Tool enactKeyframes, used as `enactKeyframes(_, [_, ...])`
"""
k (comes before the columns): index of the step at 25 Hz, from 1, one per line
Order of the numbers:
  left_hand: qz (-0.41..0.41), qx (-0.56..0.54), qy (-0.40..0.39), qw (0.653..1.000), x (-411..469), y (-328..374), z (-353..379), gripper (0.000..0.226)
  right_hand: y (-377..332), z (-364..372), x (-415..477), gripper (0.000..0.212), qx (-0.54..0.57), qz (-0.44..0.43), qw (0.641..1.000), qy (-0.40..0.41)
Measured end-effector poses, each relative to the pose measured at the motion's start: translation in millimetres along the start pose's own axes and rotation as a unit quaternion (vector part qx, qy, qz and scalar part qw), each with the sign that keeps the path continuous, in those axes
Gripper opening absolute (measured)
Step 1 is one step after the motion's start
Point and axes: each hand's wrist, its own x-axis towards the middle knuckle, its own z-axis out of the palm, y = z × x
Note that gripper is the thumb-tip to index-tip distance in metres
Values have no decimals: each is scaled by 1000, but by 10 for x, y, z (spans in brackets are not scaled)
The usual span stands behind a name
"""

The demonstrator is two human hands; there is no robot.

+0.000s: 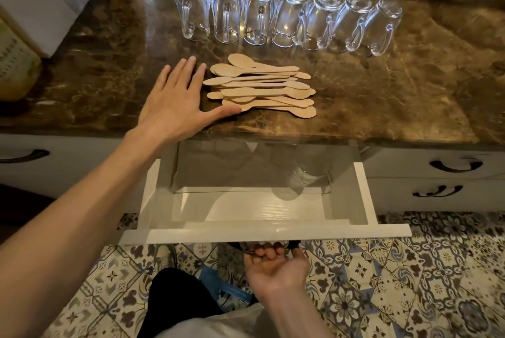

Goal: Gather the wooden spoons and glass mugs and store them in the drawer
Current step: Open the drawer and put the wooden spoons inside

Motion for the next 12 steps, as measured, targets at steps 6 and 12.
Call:
enactKeyframes(6, [-5,4,6,1000,-11,-44,-13,118,40,-174,-67,37,-12,15,999,40])
enactKeyframes(12, [-2,0,7,1000,26,2,-14,118,22,-273,-127,46,-49,13,995,92])
